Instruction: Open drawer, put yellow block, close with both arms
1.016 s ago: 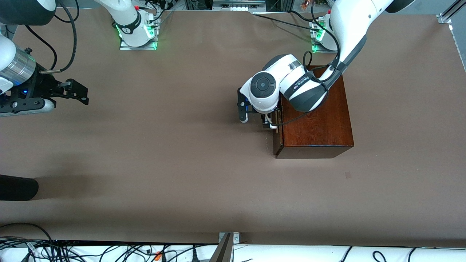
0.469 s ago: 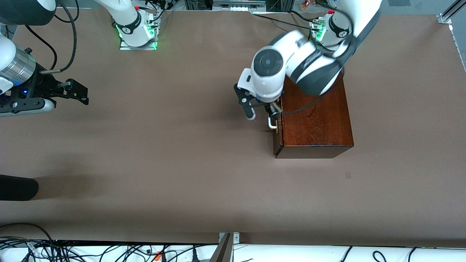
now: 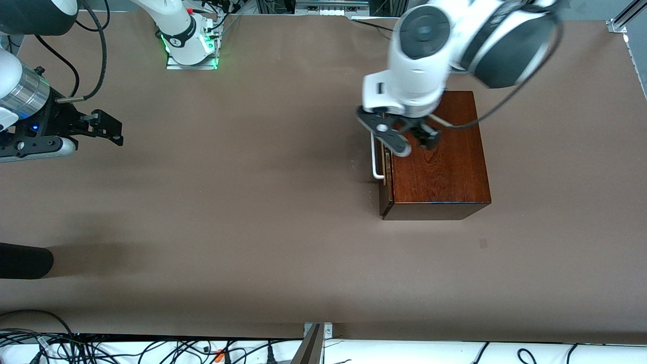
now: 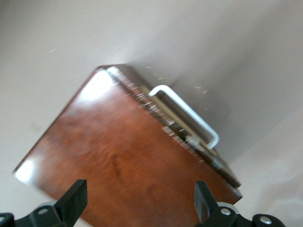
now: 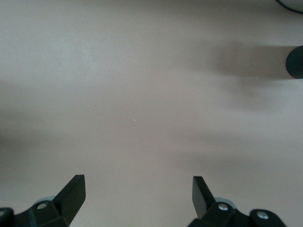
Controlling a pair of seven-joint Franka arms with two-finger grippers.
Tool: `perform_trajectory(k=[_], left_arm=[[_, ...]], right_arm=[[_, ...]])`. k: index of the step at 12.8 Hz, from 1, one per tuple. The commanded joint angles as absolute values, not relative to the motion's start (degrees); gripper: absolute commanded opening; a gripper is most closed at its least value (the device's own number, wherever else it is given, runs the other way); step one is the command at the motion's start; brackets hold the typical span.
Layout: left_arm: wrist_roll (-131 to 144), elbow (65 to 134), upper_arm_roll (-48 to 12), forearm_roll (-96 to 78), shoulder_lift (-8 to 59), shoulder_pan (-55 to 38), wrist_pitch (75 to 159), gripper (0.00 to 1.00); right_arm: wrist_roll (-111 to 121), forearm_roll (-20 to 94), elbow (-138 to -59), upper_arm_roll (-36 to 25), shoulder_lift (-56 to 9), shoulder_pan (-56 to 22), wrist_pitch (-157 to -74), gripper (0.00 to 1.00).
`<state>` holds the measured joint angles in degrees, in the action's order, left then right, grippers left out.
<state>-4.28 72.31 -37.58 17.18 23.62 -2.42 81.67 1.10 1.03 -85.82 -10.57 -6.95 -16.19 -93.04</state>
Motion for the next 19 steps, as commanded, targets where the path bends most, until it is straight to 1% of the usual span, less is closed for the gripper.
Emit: perform_trajectory(k=[1, 2, 3, 5, 7, 9, 11, 15, 19], left_arm=[[-3.8, 70.0, -29.7, 15.0, 19.2, -3.2, 80.1, 1.00], [-3.8, 70.2, -25.5, 12.2, 16.8, -3.3, 80.6, 1.00], [-3.7, 72.4, -20.8, 7.6, 14.4, -3.7, 81.5, 1.00], [-3.7, 79.5, -12.8, 0.9, 8.0, -3.7, 85.5, 1.00], [-3.6, 85.8, -7.9, 0.0, 3.1, -3.8, 88.7, 1.00], [-3.3, 89.1, -4.5, 0.0, 0.2, -4.1, 88.8, 1.00], [1.7, 91.3, -2.7, 0.3, -0.7, -4.0, 88.9, 1.00], [5.0, 92.5, -2.5, 0.8, -1.3, -3.7, 88.9, 1.00], [5.1, 96.1, -2.5, 0.1, -4.0, -3.6, 89.3, 1.00]], right_arm=[[0.9, 2.1, -85.3, -10.7, -6.9, -16.3, -93.1, 1.00], [0.9, 2.1, -85.3, -10.7, -6.9, -16.3, -93.0, 1.00], [0.9, 2.1, -85.3, -10.7, -6.9, -16.3, -93.1, 1.00], [0.9, 2.1, -85.3, -10.7, -6.9, -16.3, -93.1, 1.00], [0.9, 2.1, -85.3, -10.7, -6.9, -16.3, -93.1, 1.00], [0.9, 2.1, -85.3, -10.7, -6.9, -16.3, -93.1, 1.00], [0.9, 2.1, -85.3, -10.7, -6.9, -16.3, -93.3, 1.00], [1.0, 2.1, -85.3, -10.7, -6.9, -16.3, -93.3, 1.00], [1.0, 2.1, -85.3, -10.7, -6.9, -16.3, -93.3, 1.00]])
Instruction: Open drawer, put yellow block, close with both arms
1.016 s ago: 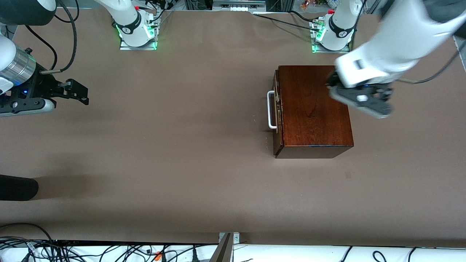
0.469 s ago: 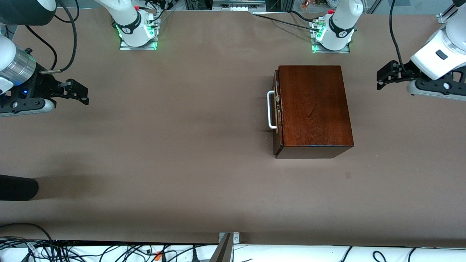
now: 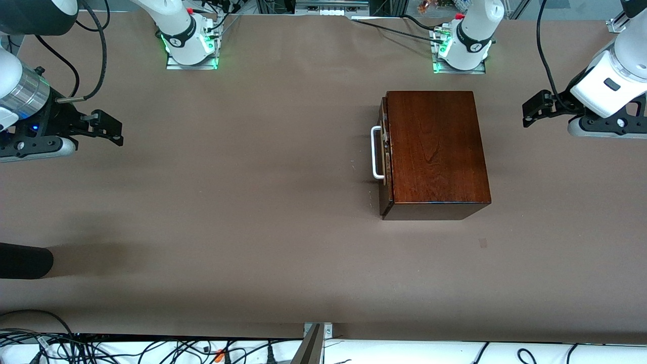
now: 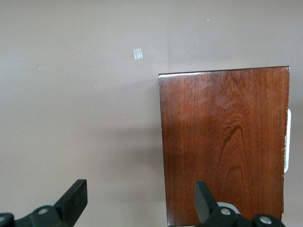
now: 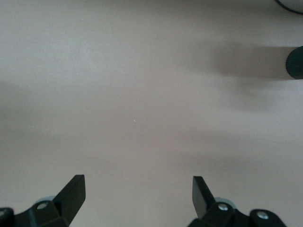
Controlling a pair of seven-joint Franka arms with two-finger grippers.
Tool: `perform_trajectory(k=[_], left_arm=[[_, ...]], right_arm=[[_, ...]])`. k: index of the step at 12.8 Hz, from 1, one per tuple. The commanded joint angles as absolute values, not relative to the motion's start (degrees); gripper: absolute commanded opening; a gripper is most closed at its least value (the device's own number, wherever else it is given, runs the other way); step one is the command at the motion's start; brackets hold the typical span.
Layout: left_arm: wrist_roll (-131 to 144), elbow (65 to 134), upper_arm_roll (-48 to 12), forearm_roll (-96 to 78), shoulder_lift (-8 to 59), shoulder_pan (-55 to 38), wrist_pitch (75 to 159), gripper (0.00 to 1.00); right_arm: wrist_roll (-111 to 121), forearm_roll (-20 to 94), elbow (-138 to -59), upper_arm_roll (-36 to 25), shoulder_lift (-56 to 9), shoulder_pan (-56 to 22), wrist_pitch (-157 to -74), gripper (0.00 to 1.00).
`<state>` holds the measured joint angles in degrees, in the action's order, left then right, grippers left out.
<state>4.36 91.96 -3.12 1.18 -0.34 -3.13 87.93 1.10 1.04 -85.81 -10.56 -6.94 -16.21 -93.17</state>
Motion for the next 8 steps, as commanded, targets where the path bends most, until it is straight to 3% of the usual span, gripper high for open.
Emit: perform_trajectory(k=[1, 8], left_arm=[[5.1, 96.1, -2.5, 0.1, -4.0, -3.6, 89.3, 1.00], [5.1, 95.8, -1.9, 0.2, -3.6, -3.5, 89.2, 1.00]], right_arm=[[1.0, 2.2, -85.3, -10.7, -6.9, -16.3, -93.3, 1.00], [1.0, 2.1, -85.3, -10.7, -6.9, -16.3, -93.3, 1.00]])
